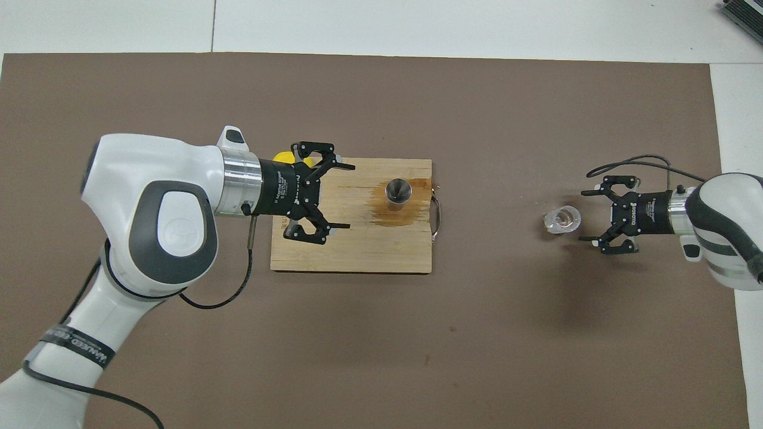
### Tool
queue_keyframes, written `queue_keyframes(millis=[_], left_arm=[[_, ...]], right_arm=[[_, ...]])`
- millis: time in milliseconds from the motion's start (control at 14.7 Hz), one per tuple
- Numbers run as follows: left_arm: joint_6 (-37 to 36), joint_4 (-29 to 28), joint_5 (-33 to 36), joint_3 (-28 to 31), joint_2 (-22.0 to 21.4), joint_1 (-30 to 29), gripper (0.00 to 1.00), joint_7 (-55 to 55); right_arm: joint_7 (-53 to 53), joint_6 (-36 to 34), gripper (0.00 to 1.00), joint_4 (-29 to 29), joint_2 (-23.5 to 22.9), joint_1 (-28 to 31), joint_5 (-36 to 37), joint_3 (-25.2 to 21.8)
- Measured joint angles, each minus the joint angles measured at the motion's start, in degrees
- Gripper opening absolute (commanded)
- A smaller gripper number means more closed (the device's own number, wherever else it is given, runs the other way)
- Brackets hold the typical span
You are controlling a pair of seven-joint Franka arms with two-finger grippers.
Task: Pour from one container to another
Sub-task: 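Withdraw the left gripper while the right gripper grasps the glass cup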
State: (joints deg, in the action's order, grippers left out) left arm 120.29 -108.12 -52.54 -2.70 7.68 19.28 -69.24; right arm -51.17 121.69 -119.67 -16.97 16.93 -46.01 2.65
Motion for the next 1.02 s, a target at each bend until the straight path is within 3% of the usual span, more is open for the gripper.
queue_keyframes(millis=[205, 614, 750, 1023], left_arm=[[-6.9, 5.7, 15.5, 0.0, 0.0, -2.6, 1.00, 0.6], [-8.2, 11.4, 43.0, 0.0, -0.7, -3.8, 1.00, 7.2], [-8.1, 11.6, 46.6, 0.1, -1.8, -4.6, 1.00, 14.9], [-8.4, 11.5, 47.1, 0.4, -2.1, -9.4, 1.00, 39.2]], right_arm=[[2.1, 0.1, 1.00, 0.0, -2.1, 0.0, -2.3, 0.0], [2.1, -0.1, 1.00, -0.8, -2.2, -0.1, -2.5, 0.4], [2.1, -0.1, 1.00, -1.0, -2.2, -0.2, -3.1, 0.5], [2.1, -0.1, 1.00, -1.4, -2.2, -0.3, -6.4, 0.5]])
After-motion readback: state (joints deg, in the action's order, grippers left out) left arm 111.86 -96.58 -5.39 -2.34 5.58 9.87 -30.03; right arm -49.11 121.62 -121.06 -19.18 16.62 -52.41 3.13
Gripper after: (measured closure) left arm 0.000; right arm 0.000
